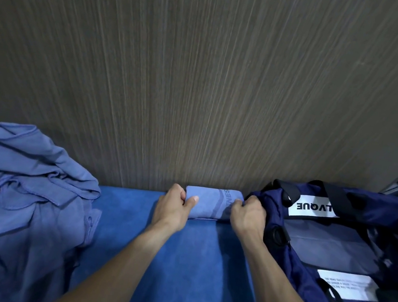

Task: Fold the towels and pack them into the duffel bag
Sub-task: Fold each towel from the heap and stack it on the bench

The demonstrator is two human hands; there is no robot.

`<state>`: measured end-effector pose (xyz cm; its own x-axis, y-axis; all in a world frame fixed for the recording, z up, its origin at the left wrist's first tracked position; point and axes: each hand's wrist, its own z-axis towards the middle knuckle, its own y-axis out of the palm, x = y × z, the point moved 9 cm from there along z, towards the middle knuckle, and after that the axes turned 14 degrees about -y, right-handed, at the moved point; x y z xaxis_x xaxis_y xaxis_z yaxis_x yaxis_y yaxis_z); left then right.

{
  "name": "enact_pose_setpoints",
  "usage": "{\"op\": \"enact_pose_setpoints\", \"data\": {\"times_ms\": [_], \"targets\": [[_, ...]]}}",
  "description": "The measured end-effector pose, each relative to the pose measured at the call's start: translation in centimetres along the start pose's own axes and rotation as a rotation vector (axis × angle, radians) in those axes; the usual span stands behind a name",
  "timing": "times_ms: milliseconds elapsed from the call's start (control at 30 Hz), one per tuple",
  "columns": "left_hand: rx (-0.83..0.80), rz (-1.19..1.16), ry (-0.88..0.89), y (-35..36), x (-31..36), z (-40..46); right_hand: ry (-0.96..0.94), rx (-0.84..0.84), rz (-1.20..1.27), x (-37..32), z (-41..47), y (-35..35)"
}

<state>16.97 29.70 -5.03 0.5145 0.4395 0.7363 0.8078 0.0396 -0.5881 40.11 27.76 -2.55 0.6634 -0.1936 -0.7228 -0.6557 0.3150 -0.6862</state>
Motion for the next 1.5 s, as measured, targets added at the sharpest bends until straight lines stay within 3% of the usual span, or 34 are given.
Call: {"op": "enact_pose_setpoints", "data": {"times_ms": [333, 500, 533, 600, 667, 700, 767, 867, 1033, 1200, 1300, 1400, 1500], "targets": [[-0.018, 0.053, 0.086, -0.5, 2.1, 0.6, -0.017, 0.048, 0.068, -0.4, -0.3, -0.2], [0.080, 0.212, 0.088, -1.3, 1.8, 1.2, -0.076, 0.062, 0.066, -0.9, -0.4, 0.1], [0.155, 0.276, 0.165, -1.7, 2.5, 0.6, -0.104, 0.068, 0.069, -1.2, -0.4, 0.0], [0.349, 0.381, 0.484, -2.2, 5.2, -2.2, -0.199, 0.053, 0.021, -2.3, -0.8, 0.1], [0.367, 0.483, 0.838, -0.3, 6.8, -5.1, -0.346, 0.017, -0.173, -3.8, -1.6, 0.8], [0.328, 0.561, 0.929, 1.1, 6.5, -5.5, -0.444, -0.007, -0.284, -4.6, -2.2, 1.5], [0.229, 0.723, 0.906, 3.3, 4.4, -4.7, -0.615, -0.104, -0.453, -5.3, -3.6, 3.6], [0.176, 0.845, 0.857, 4.2, 1.7, -3.7, -0.706, -0.218, -0.641, -3.5, -4.6, 5.8], [0.011, 0.890, 0.766, 2.7, -0.9, -2.5, -0.707, -0.236, -0.691, -2.9, -4.4, 5.9], [-0.052, 0.912, 0.692, 0.9, -0.1, -3.8, -0.674, -0.276, -0.730, -3.5, -4.4, 6.2], [0.040, 0.793, 0.739, -2.6, 1.2, -5.3, -0.719, -0.254, -0.741, -5.9, -5.2, 6.2], [0.285, 0.598, 0.853, -9.1, 1.4, -6.8, -0.794, -0.241, -0.639, -10.4, -7.5, 7.2], [0.505, 0.567, 0.929, -16.5, 1.1, -9.2, -0.852, -0.299, -0.444, -14.8, -10.4, 9.8]]}}
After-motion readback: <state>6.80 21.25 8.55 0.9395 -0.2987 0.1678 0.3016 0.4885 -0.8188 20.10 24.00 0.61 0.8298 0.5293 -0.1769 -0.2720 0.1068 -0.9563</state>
